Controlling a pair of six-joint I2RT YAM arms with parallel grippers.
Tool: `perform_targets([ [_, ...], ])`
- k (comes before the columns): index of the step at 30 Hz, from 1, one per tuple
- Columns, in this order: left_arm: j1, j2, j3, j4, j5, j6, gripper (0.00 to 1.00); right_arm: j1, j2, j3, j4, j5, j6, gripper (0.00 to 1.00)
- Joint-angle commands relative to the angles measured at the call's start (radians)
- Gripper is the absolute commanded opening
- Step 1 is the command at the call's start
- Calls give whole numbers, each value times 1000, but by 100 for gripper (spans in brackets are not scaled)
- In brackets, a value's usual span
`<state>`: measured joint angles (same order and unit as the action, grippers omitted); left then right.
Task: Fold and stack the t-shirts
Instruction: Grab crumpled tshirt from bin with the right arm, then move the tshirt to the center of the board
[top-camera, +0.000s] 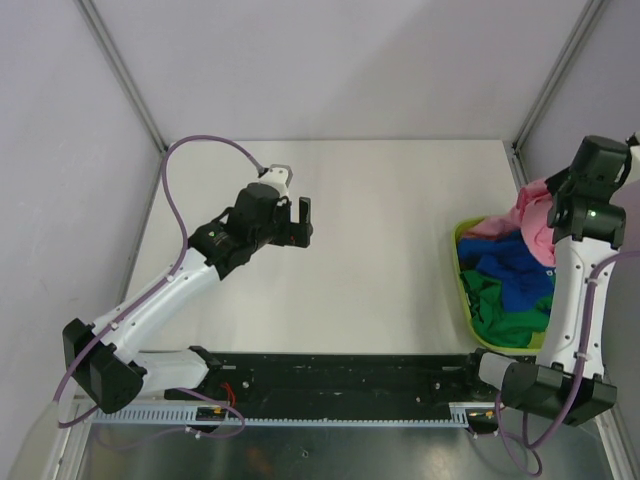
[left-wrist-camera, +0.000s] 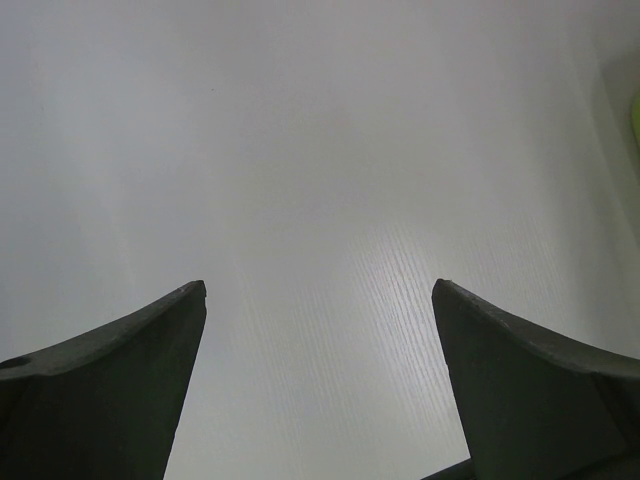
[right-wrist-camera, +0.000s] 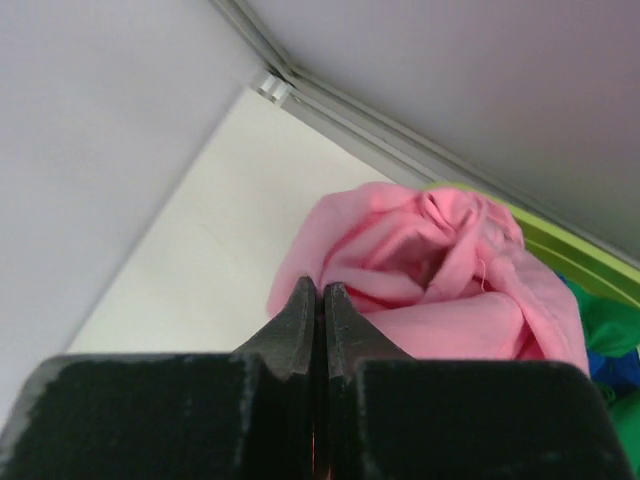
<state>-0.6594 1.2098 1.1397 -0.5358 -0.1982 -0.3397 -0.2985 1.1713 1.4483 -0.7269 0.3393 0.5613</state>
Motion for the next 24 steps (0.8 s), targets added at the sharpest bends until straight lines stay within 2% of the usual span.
perform_targets([
  [1,9,-3,13,20,-8,-2,99,40,0,198,-3,20,-27,0],
  [12,19,6,16,19,-6,-5,99,196,103,472,50,29,-91,0],
  [20,25,8,27,19,-12,-5,99,402,292,838,66,79,-153,0],
  [24,26,5,32,18,-20,-4,100,489,357,948,99,81,-155,0],
])
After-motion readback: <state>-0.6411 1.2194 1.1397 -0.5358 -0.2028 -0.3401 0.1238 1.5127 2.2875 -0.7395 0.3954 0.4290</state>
